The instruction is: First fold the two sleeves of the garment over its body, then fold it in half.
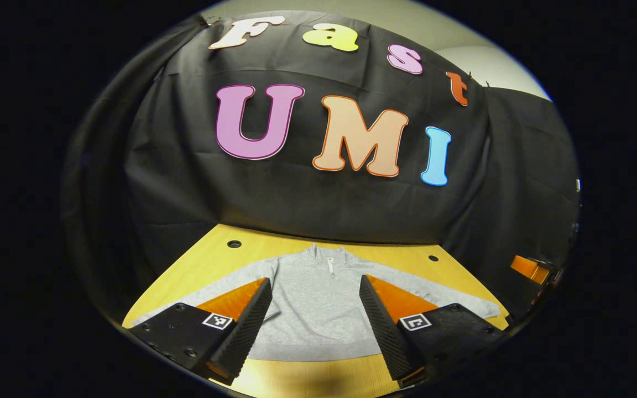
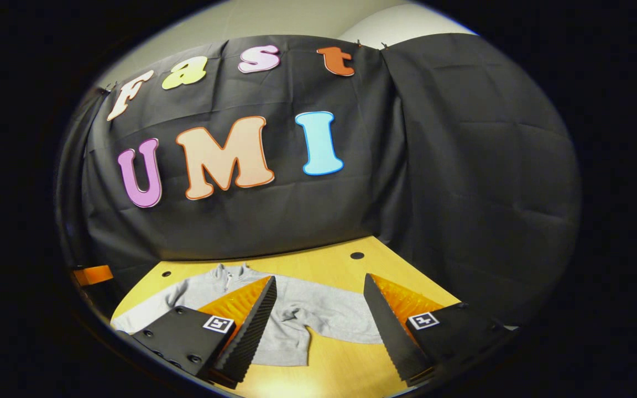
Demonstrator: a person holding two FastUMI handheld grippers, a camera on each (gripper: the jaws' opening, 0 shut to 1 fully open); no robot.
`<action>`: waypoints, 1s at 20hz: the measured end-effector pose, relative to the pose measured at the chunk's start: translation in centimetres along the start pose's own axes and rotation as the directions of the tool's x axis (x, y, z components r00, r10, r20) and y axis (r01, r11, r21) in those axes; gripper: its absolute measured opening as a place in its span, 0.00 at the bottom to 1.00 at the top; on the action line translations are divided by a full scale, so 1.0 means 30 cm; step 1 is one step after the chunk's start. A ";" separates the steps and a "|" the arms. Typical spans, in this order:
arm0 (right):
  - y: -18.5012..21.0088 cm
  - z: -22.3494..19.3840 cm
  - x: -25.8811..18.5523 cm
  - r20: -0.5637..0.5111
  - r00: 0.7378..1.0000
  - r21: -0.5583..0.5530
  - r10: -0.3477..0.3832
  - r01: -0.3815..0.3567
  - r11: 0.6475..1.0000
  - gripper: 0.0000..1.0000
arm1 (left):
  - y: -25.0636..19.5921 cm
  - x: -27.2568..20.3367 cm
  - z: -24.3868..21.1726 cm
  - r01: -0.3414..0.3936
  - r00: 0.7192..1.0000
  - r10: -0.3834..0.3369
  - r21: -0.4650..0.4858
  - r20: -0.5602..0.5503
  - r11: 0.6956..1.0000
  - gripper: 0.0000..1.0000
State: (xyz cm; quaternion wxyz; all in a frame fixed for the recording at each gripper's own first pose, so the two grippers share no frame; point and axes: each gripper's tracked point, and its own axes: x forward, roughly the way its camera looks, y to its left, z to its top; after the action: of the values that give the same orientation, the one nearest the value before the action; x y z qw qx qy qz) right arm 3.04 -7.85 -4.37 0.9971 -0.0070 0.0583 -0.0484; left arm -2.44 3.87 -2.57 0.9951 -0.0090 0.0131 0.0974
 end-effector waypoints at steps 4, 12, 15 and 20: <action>-0.130 -0.031 0.045 -0.029 0.997 0.014 -0.072 0.072 0.997 1.00 | 0.010 -0.006 -0.001 -0.027 1.000 0.027 0.001 -0.008 1.000 0.93; -0.462 -0.190 0.106 -0.139 0.964 0.028 -0.226 0.232 0.972 0.95 | 0.025 0.015 -0.032 -0.062 0.998 0.063 0.032 -0.029 0.998 0.93; -0.564 -0.277 0.129 -0.188 0.949 0.002 -0.255 0.260 0.966 0.95 | 0.026 0.033 -0.051 -0.070 0.997 0.071 0.041 -0.041 0.997 0.93; -0.693 -0.445 0.180 -0.301 0.912 0.032 -0.279 0.302 0.953 0.99 | 0.027 0.054 -0.078 -0.089 0.994 0.091 0.027 -0.065 0.996 0.93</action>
State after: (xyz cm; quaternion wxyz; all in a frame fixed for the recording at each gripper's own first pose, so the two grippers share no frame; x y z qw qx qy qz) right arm 4.82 -29.17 -17.85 0.9586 0.0302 0.2016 -0.1987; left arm -1.06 4.92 -4.97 0.9888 0.0005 0.0475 0.1417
